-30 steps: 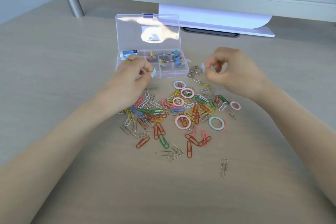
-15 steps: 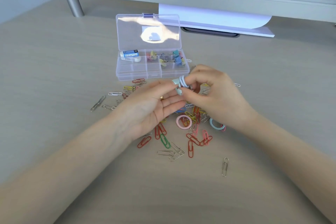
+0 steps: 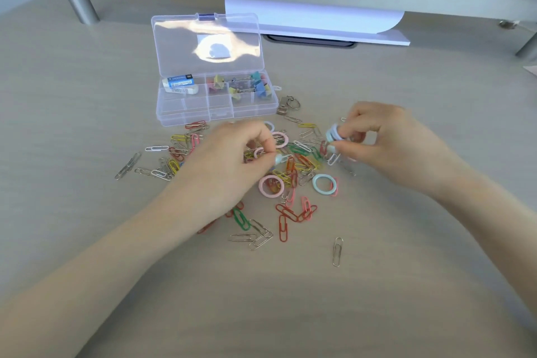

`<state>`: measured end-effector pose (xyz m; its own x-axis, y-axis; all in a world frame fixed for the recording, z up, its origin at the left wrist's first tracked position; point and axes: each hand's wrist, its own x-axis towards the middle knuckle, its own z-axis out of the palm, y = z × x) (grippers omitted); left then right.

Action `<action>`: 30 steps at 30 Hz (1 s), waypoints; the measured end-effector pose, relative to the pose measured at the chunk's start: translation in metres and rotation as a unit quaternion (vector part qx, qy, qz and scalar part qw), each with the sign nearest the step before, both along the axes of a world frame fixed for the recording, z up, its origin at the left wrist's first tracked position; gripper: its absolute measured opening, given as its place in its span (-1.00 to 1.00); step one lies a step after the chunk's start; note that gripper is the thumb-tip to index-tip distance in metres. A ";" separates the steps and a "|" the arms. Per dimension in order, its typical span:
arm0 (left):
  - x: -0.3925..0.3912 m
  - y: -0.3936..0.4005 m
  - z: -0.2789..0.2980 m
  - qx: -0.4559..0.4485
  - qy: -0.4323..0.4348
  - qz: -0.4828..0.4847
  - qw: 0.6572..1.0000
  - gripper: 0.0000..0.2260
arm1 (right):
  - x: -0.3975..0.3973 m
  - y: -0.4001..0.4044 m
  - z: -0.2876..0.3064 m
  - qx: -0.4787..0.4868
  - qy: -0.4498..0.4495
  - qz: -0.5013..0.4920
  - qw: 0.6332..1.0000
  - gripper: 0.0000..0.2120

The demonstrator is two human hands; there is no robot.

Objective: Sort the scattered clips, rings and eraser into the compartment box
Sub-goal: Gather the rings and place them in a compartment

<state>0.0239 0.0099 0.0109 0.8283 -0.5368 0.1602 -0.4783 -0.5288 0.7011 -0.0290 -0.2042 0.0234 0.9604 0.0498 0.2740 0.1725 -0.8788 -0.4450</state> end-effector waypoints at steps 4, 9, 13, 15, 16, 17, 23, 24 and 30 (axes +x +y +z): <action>0.011 0.000 -0.013 0.103 -0.157 0.012 0.982 -0.97 | -0.007 -0.029 -0.009 -0.086 0.063 -0.044 0.993 -0.86; 0.017 -0.006 -0.019 0.151 -0.213 0.014 0.965 -0.93 | -0.007 -0.030 -0.004 -0.160 0.083 -0.067 0.981 -0.88; 0.019 -0.008 -0.022 0.162 -0.263 0.000 0.951 -0.97 | -0.007 -0.028 -0.006 -0.174 0.086 -0.081 0.978 -0.93; 0.018 -0.008 -0.022 0.161 -0.269 -0.003 0.950 -0.94 | -0.007 -0.025 -0.008 -0.197 0.075 -0.082 0.974 -0.91; 0.018 -0.008 -0.022 0.152 -0.258 -0.003 0.954 -0.94 | -0.007 -0.024 -0.009 -0.214 0.072 -0.082 0.971 -0.89; 0.018 -0.008 -0.022 0.136 -0.241 -0.003 0.961 -0.95 | -0.007 -0.022 -0.009 -0.231 0.072 -0.082 0.967 -0.87; 0.017 -0.004 -0.010 -0.048 -0.029 0.027 0.998 -0.89 | -0.002 -0.014 -0.006 -0.276 0.085 -0.077 0.954 -0.83; 0.018 -0.003 -0.007 -0.080 0.034 0.043 0.995 -0.87 | -0.001 -0.015 -0.006 -0.269 0.085 -0.074 0.957 -0.86; 0.021 0.004 -0.003 -0.256 0.308 0.069 0.913 -0.86 | -0.003 -0.020 -0.003 -0.296 0.083 -0.050 0.950 -0.85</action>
